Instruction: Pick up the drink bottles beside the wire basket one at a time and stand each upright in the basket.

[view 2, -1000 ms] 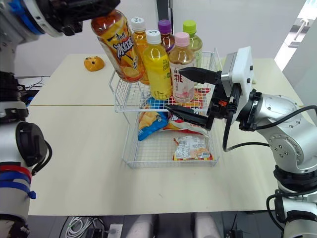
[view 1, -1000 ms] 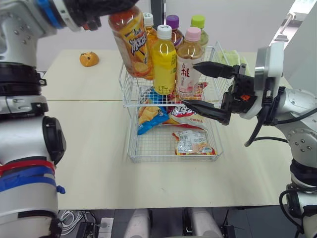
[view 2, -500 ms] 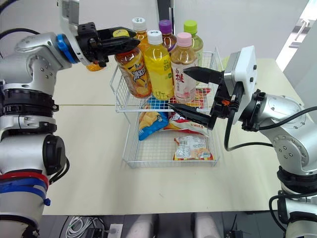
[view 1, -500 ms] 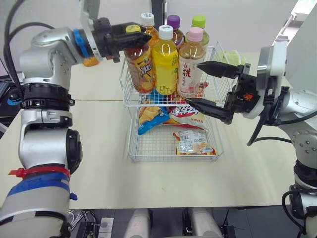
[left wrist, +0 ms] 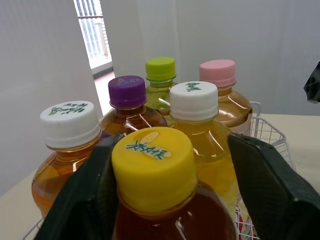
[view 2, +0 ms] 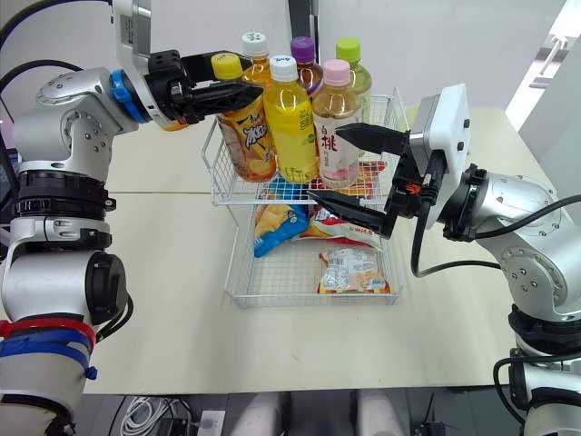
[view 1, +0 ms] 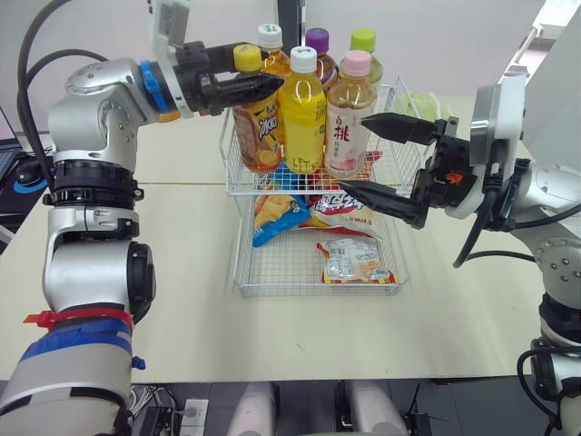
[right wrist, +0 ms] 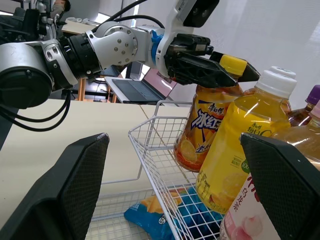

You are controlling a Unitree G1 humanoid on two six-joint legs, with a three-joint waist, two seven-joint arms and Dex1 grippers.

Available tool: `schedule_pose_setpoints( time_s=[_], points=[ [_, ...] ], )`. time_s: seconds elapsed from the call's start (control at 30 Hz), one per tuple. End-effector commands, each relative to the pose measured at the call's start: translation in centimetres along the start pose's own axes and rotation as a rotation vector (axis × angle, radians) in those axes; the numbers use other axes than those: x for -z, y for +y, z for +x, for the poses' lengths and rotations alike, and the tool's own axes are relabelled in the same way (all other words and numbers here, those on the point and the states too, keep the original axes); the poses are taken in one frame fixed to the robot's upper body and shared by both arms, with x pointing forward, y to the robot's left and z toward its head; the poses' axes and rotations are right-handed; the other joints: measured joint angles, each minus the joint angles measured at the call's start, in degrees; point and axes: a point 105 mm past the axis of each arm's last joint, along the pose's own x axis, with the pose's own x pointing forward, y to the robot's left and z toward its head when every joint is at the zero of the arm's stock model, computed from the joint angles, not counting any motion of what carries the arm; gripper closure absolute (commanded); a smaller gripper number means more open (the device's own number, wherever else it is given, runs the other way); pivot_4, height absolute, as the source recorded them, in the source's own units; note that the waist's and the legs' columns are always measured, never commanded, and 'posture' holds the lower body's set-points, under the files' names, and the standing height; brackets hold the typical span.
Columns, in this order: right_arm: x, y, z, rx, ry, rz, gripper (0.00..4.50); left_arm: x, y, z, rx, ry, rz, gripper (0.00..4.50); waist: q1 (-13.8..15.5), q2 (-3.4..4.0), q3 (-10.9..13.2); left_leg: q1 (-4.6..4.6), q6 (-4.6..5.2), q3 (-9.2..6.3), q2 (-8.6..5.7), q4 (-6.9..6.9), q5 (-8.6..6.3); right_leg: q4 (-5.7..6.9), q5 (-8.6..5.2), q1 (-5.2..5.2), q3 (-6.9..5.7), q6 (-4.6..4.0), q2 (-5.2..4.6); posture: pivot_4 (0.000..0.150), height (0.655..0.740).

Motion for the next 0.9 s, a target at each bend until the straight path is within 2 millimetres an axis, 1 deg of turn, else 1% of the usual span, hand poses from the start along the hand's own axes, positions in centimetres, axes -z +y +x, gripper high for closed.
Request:
schedule_pose_setpoints(
  time_s=[0.03,0.2,0.37,0.43,0.57,0.63,0.7,0.77,0.83,0.87,0.9],
  points=[
    [-1.4,0.1,-0.1,-0.006,-0.042,-0.053,0.0,-2.3,0.0,-0.7,-0.017,-0.056,0.055,0.03,0.0,0.0,0.0,0.0,0.0,0.0,0.0,0.0,0.0,0.0,0.0,0.0,0.0,0.0,0.0,0.15,0.74],
    [-1.2,-0.2,-0.2,-0.014,-0.031,-0.062,0.0,-4.0,-0.3,-2.1,-0.027,-0.089,0.07,0.03,-0.04,0.0,0.0,0.0,0.0,0.0,0.01,0.0,0.0,0.0,0.0,0.0,0.0,0.0,0.01,0.15,0.74],
    [-1.4,-1.1,-0.4,-0.014,-0.027,-0.084,0.0,-6.0,-0.2,-4.4,-0.107,-0.134,0.081,0.03,-0.09,0.0,0.0,0.01,0.0,-0.01,0.02,0.0,0.0,0.0,0.0,-0.01,0.0,0.0,0.01,0.15,0.74],
    [-1.8,-1.9,-1.0,0.001,-0.025,-0.095,0.0,-6.4,0.0,-5.9,-0.159,-0.125,0.083,0.03,-0.1,0.01,0.0,0.04,0.0,0.0,0.02,0.0,0.0,0.01,0.0,0.0,0.02,0.0,0.0,0.15,0.74],
    [-2.7,-4.2,-3.2,0.059,0.002,-0.113,0.0,-6.7,0.7,-10.3,-0.335,-0.119,0.075,0.03,-0.09,0.02,0.0,0.05,0.0,0.01,0.05,-0.02,0.0,0.0,0.0,0.0,0.03,0.0,0.0,0.15,0.74],
    [-3.0,-5.7,-4.6,0.116,0.024,-0.124,0.0,-5.7,0.9,-12.9,-0.44,-0.1,0.057,0.03,-0.08,0.02,0.0,0.06,0.0,0.03,0.05,-0.02,0.0,0.0,0.0,0.0,0.05,0.0,-0.01,0.15,0.74],
    [-3.2,-7.3,-6.3,0.183,0.047,-0.133,0.0,-4.1,1.0,-15.7,-0.557,-0.087,0.032,0.03,-0.04,0.04,-0.01,0.09,0.0,0.04,0.09,-0.03,0.0,0.0,0.0,0.0,0.06,0.0,-0.07,0.15,0.74],
    [-3.0,-8.7,-8.2,0.252,0.068,-0.132,0.0,-2.2,1.0,-18.5,-0.691,-0.074,0.019,0.03,0.0,0.06,-0.02,0.13,0.0,0.06,0.12,-0.03,0.0,0.0,0.0,0.04,0.07,0.0,-0.09,0.15,0.74],
    [-1.9,-9.9,-10.0,0.32,0.099,-0.115,0.0,0.0,0.8,-20.7,-0.804,-0.037,0.02,0.03,0.03,0.05,-0.02,0.14,0.0,0.04,0.15,-0.02,0.0,-0.01,0.0,0.07,0.05,0.0,-0.13,0.15,0.74],
    [-0.7,-10.5,-11.2,0.361,0.146,-0.124,0.0,1.1,0.6,-21.7,-0.856,-0.022,0.019,0.03,0.1,0.04,-0.03,0.14,0.0,0.05,0.15,-0.02,0.0,-0.02,0.01,0.08,0.05,-0.01,-0.13,0.15,0.74],
    [1.8,-10.8,-12.9,0.4,0.207,-0.098,0.0,3.2,0.2,-22.7,-0.914,0.025,0.019,0.03,0.21,-0.02,-0.07,0.14,0.0,0.05,0.16,-0.02,0.0,-0.03,0.01,0.09,0.05,-0.01,-0.17,0.15,0.74]
  ],
)
